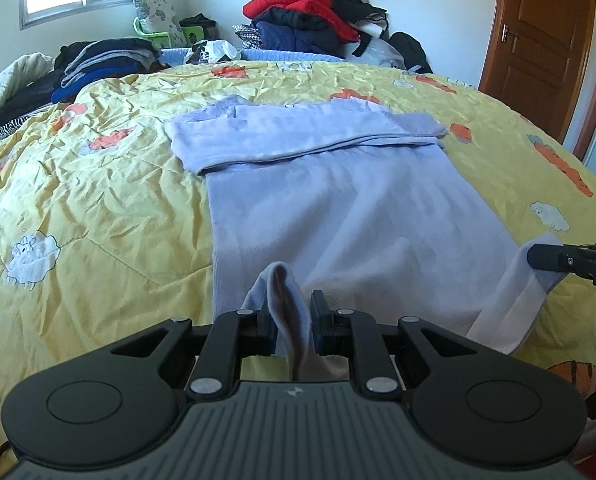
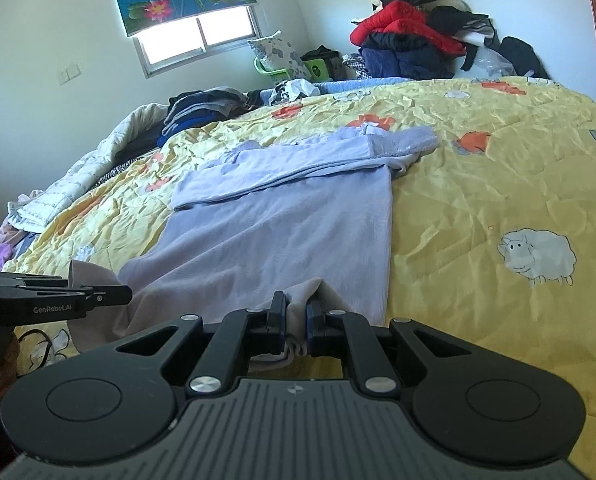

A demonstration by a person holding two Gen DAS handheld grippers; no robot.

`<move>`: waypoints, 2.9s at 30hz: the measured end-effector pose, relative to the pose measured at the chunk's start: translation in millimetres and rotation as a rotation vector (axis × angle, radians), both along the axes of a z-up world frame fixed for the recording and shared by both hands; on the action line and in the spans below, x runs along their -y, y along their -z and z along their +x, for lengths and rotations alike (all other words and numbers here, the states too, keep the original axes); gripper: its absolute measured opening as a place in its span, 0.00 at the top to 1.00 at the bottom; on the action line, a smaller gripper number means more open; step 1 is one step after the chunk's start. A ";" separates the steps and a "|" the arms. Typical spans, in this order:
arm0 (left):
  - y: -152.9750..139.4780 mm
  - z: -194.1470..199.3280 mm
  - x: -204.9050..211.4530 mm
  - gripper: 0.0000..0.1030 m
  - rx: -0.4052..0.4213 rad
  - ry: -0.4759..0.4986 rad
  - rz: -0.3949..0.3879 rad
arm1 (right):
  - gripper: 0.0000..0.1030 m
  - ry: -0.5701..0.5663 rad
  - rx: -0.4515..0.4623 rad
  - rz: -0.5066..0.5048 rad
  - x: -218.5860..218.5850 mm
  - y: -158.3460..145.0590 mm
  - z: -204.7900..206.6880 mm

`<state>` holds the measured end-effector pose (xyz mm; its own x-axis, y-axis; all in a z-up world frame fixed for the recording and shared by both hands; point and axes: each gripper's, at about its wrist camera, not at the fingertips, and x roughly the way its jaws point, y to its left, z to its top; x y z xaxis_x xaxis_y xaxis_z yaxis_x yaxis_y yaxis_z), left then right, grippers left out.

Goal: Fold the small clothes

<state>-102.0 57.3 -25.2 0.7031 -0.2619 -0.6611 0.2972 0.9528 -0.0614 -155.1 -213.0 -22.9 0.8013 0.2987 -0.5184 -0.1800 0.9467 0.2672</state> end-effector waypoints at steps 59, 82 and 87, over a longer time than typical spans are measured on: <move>2.1 -19.1 -58.5 0.16 -0.220 0.056 -0.259 | 0.87 0.078 -0.002 0.028 26.8 1.8 -1.8; 19.9 -27.0 -38.5 0.87 -0.269 0.045 -0.275 | 0.87 0.029 0.029 0.109 28.8 -15.9 -13.5; 15.9 -31.5 -38.0 0.95 -0.217 0.036 -0.240 | 0.87 0.033 0.024 0.108 29.1 -14.4 -13.6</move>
